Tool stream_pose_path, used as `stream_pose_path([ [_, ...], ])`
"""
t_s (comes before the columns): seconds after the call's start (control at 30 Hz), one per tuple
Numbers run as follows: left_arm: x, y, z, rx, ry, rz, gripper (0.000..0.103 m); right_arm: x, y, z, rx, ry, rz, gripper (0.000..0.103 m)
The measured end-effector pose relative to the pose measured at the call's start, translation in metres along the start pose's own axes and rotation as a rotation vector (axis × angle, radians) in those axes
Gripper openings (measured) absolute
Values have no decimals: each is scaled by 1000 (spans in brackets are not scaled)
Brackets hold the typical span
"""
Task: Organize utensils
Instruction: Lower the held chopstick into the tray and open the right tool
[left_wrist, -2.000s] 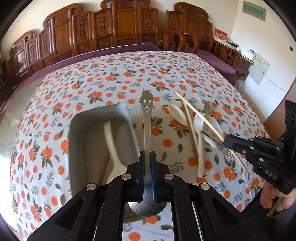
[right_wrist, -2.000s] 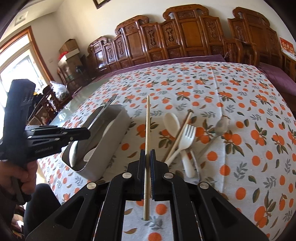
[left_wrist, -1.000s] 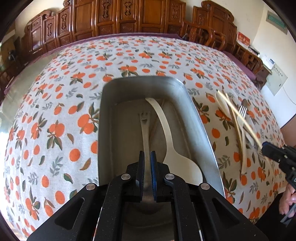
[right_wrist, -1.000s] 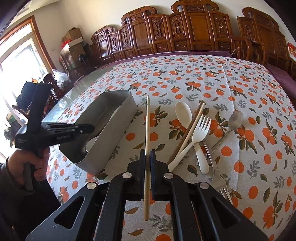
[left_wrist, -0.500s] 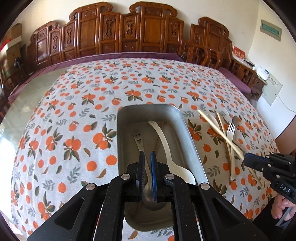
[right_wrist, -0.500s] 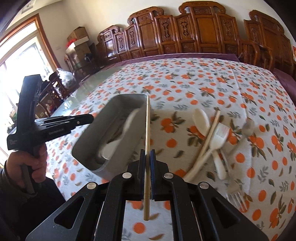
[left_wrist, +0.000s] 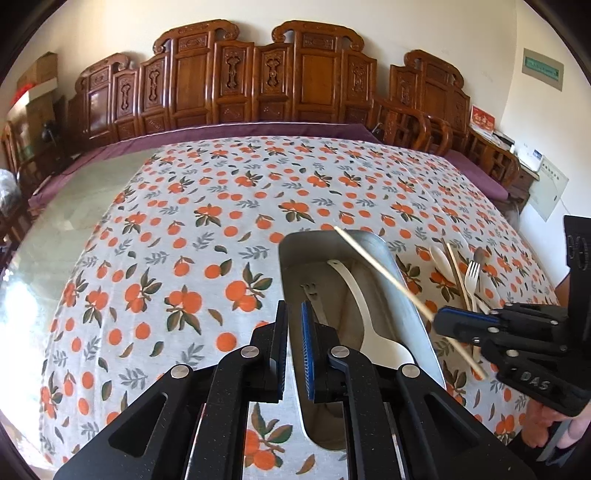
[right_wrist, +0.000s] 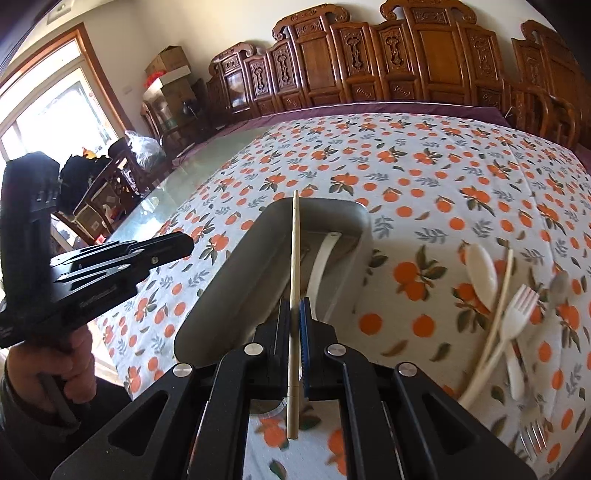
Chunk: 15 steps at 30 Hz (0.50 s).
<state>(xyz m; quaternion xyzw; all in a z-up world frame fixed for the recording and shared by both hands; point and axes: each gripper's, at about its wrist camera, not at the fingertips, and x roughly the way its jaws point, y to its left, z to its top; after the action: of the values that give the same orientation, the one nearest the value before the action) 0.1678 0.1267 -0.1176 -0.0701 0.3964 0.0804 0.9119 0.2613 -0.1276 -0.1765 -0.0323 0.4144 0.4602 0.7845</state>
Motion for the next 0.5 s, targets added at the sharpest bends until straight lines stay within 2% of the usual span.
stream_pose_path([
  [0.5, -5, 19, 3, -37, -14, 12, 6, 44, 20, 8, -17, 69, -64, 6],
])
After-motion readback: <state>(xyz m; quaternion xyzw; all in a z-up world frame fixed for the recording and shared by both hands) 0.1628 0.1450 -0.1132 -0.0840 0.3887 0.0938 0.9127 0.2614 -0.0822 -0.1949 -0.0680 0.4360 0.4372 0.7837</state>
